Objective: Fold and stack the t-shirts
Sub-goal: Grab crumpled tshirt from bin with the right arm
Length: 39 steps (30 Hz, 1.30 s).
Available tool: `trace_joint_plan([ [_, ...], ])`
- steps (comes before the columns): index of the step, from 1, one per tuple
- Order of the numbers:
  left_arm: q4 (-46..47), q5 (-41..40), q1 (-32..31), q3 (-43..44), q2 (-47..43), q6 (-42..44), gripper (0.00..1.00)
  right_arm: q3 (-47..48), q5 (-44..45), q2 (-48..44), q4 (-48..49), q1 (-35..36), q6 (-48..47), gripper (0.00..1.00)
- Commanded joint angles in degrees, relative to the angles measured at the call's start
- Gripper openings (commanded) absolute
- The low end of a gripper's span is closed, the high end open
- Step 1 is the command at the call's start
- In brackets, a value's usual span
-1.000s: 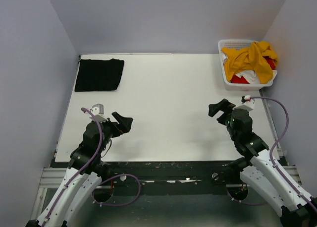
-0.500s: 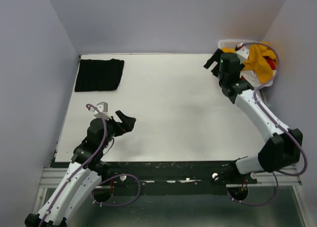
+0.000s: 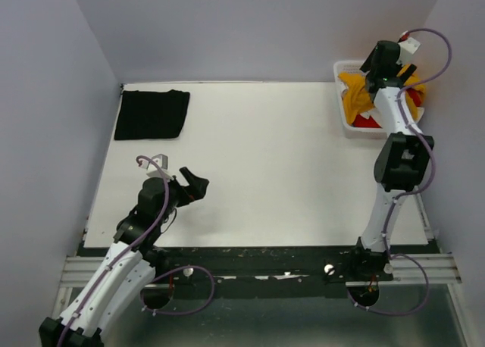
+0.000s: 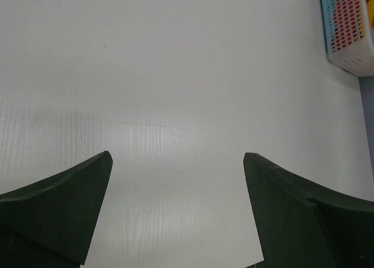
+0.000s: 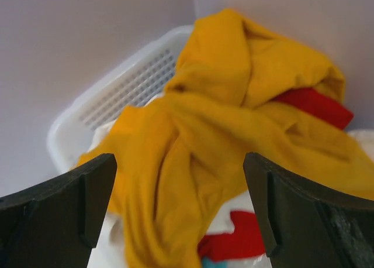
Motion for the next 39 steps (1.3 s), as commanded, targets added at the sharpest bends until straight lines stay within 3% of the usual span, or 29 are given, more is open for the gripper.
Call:
trace_joint_plan([
  [1,4.40,-2.16,-0.14,-1.37,1.40,1.89,0.99,9.63,6.73,9.81,-0.52,-2.38,-5.07,1.00],
  [5,5.24,-1.62,-0.14,-1.25,2.76,2.64,0.98,-1.98,9.42,6.81,19.26,-1.95,-8.20,0.99],
  [9,6.92,-1.38,-0.14,-2.01,3.30,2.62,0.99,-9.73,6.26,5.93,24.31,-1.78,-4.35,0.99],
  [14,5.29,-2.32,-0.14,-1.34,3.25,2.73,0.99,-5.69,8.48,12.08,23.99,-1.88,-6.78,0.93],
  [17,5.02,-3.03,-0.14,-1.45,2.88,2.51,0.99,-5.87,9.33,11.50,24.96,-1.90,-5.52,0.67],
  [21,4.88,-3.35,-0.14,-1.46,2.51,2.54,0.98,-14.82,5.56,4.42,32.86,-1.87,-2.09,0.27],
  [25,4.63,-2.95,-0.14,-1.33,2.31,2.51,0.99,-23.72,0.88,-3.96,38.07,-1.76,0.69,0.03],
  [32,4.48,-0.68,-0.18,-1.52,0.76,1.77,0.99,-33.77,-10.79,-20.55,43.65,0.45,1.79,0.01],
  [37,3.89,1.01,-0.14,-1.50,-0.95,0.58,0.99,-28.46,-22.49,-29.66,35.52,3.95,0.31,0.01],
  [39,3.92,1.84,-0.14,-1.31,-1.55,-0.51,0.99,-23.90,-31.28,-31.57,30.00,6.20,0.33,0.01],
])
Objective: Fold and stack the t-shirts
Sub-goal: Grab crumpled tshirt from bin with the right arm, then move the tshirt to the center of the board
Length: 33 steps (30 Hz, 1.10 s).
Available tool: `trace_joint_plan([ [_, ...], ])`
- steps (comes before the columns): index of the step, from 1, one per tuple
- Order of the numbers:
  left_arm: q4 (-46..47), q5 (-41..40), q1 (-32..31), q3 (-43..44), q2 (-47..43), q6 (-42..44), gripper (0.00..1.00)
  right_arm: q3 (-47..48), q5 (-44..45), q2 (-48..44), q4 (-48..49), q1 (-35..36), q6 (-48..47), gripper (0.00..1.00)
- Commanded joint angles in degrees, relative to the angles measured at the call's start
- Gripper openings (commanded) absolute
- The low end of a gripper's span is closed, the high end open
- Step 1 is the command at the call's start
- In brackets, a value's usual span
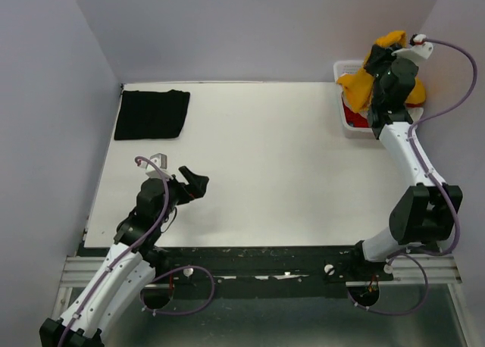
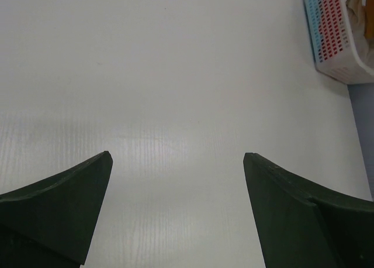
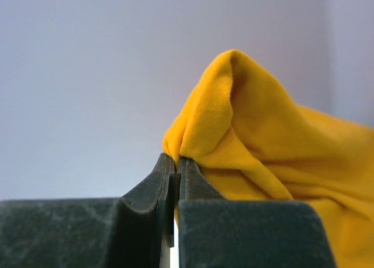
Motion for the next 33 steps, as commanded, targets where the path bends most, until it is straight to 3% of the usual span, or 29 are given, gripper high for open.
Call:
trace_joint_plan([
  [1,-0.66,3.47,-0.14,0.38,-1.78,-2.06,0.99,9.98,-20.78,-5.38,-8.09,4.56,0.04,0.01],
  [5,-4.41,3.53,-0.14,2.50,-2.79,-2.72,0.98,20.22,-34.05,-5.80,-19.02,12.26,-0.34,0.01],
  [8,-6.88,2.81,-0.14,3.11,-5.05,-3.74,0.99,24.89,-45.45,-4.76,-22.01,16.81,3.71,0.01],
  [11,-9.57,1.69,-0.14,3.06,-7.98,-5.03,0.99,27.50,-48.83,-4.03,-27.07,21.58,3.19,0.01],
  [14,-15.26,-2.06,-0.14,3.84,-10.45,-7.35,0.98,23.98,-48.26,-5.42,-29.40,21.92,5.10,0.01],
  [20,-30.60,-10.42,-0.14,6.95,-12.72,-15.53,0.99,4.88,-29.90,-12.31,-36.98,21.96,0.32,0.04],
  [24,-33.43,-10.54,-0.14,5.29,-14.36,-18.47,0.98,-6.26,-10.02,-11.59,-38.33,21.88,0.46,0.25],
  [25,-33.36,-10.24,-0.14,4.66,-14.70,-18.74,0.99,-6.58,-5.86,-10.29,-39.47,21.88,0.62,0.38],
  [27,-32.67,-9.81,-0.14,3.74,-14.99,-18.75,0.99,-5.19,-0.94,-7.87,-42.87,21.94,-0.46,0.78],
  [29,-31.88,-9.72,-0.14,3.55,-14.29,-18.80,0.99,-3.18,-0.60,-6.75,-46.45,21.91,-0.74,0.99],
  [33,-27.62,-8.73,-0.14,2.78,-10.92,-17.77,0.99,-8.69,-7.15,-11.06,-43.79,25.17,0.20,1.00],
])
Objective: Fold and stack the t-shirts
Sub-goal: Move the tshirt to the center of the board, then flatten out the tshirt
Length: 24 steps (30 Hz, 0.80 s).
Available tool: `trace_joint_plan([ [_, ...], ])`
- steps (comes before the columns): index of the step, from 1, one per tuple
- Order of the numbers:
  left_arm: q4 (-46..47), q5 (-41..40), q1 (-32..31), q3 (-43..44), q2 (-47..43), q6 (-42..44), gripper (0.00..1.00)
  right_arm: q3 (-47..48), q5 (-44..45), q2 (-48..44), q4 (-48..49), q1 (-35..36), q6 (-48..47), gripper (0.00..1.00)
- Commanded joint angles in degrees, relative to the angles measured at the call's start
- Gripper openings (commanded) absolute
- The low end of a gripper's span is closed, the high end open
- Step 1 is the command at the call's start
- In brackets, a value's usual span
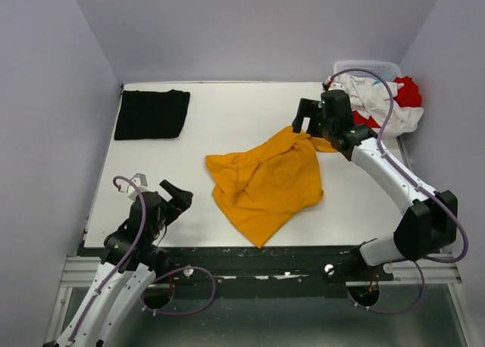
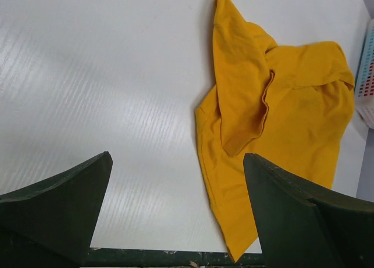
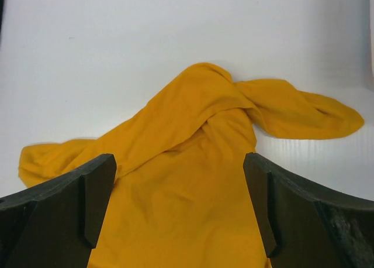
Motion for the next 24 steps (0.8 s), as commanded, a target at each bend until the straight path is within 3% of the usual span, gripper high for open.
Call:
trace_joint_plan([
  [1,4.57,0.58,-0.14,-1.28,4.20,0.33,0.99,-4.59,0.13,-6.04,1.27,4.95,0.51,1.00],
  [5,11.16,4.08,-0.14,-1.46,10.81,2.21,0.99,-12.18,2.92,-8.06,2.20,19.15,5.19,1.00],
  [11,21.97,8.67,0.04,-0.20,21.87,3.85,0.99,-14.94,8.42,-0.34,-1.85,39.02,12.00,1.00],
  [14,27.39,11.32,0.20,1.79,30.04,4.54,0.99,-15.45,10.95,0.54,-5.61,40.62,17.28,1.00],
  [19,31.19,12.81,0.81,9.72,47.07,8.19,0.99,-20.20,22.59,-6.16,-7.32,40.34,22.47,1.00],
  [22,32.49,13.53,2.90,15.40,57.22,9.47,0.99,-20.72,25.75,-9.25,-7.02,37.43,23.29,1.00],
  [24,32.73,18.37,4.81,19.59,63.99,10.84,0.99,-21.25,25.19,-10.62,-6.19,34.29,22.87,1.00],
])
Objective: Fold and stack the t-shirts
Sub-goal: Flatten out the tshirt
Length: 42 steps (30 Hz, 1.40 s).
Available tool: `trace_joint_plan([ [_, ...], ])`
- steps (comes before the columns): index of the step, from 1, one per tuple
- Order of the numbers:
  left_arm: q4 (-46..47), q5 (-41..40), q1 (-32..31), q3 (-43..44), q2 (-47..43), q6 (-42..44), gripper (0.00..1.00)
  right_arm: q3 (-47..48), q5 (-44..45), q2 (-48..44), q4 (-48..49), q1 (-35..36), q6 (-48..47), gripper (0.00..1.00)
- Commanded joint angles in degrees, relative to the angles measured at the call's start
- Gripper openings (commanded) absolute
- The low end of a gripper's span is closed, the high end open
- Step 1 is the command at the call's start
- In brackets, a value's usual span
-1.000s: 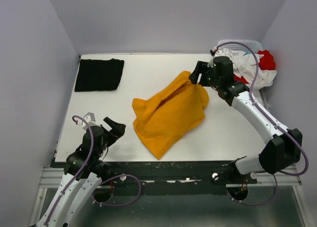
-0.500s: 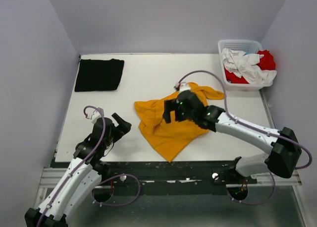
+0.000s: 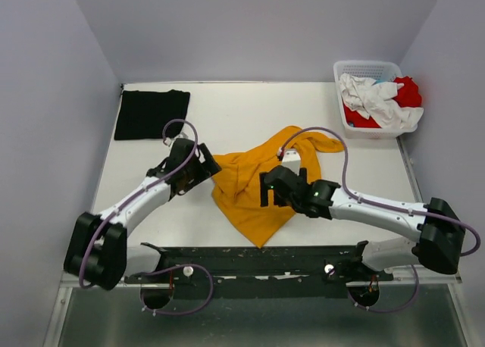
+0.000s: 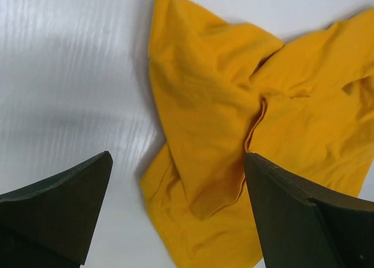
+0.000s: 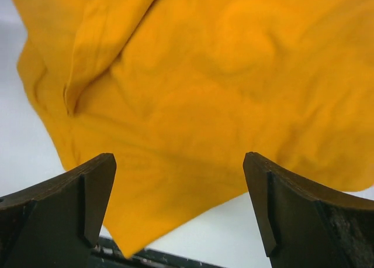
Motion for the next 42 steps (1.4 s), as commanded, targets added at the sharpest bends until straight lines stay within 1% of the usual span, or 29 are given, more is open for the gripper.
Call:
trace_joint_plan([
  [1,4.53,9.61,4.36,8.98,13.91,4.30,0.99,-1.31,6.85,-4.48,0.53,-5.81,2.47,1.00],
  [4,5.45,15.43,5.34,13.95,22.49,5.24,0.98,-2.57,8.35,-6.77,1.34,-9.29,2.55,1.00],
  [6,4.59,17.22,5.36,16.80,27.10,5.64,0.93,-3.28,8.55,-8.45,2.08,-11.69,2.26,1.00],
  [7,4.19,18.14,5.36,18.00,29.00,5.56,0.89,-3.63,8.57,-9.23,2.88,-13.11,1.91,1.00],
  [9,3.98,20.56,5.45,19.43,32.10,5.78,0.70,-4.06,8.04,-9.93,4.53,-15.53,0.80,1.00],
  [10,4.49,21.45,5.46,19.56,32.88,5.92,0.58,-3.97,7.92,-9.89,4.86,-16.46,0.40,1.00],
  [11,4.56,21.57,5.46,19.48,33.03,5.95,0.49,-3.69,7.90,-9.65,5.20,-17.46,-0.03,1.00],
  [13,3.54,19.71,5.53,19.52,32.34,6.15,0.21,-2.66,7.89,-8.34,5.36,-19.17,-0.97,1.00],
  [15,0.17,16.11,5.62,20.26,30.75,6.89,0.00,-1.23,7.95,-6.49,5.65,-21.21,-1.97,1.00],
  [20,-4.19,11.63,5.63,20.21,24.42,8.78,0.00,4.63,6.82,0.81,8.20,-29.65,-4.51,1.00],
  [24,-5.84,10.00,5.63,18.76,19.16,9.73,0.00,11.37,3.66,9.86,9.38,-36.59,-4.08,1.00],
  [28,-7.24,8.89,5.63,17.60,15.95,10.66,0.00,19.09,1.18,20.29,9.23,-41.60,-1.97,1.00],
  [31,-7.69,9.07,5.63,17.54,15.26,11.02,0.00,23.75,0.68,27.04,8.99,-43.42,0.09,1.00],
  [37,-9.04,8.59,5.63,19.05,15.39,11.56,0.00,32.97,1.97,38.92,9.39,-43.92,1.92,1.00],
  [41,-8.98,8.63,5.63,19.13,15.67,11.56,0.00,35.76,2.93,44.34,10.26,-44.01,3.25,1.00],
  [42,-8.94,8.72,5.63,19.21,15.71,11.63,0.00,35.83,2.95,45.21,10.55,-43.97,3.62,0.97],
])
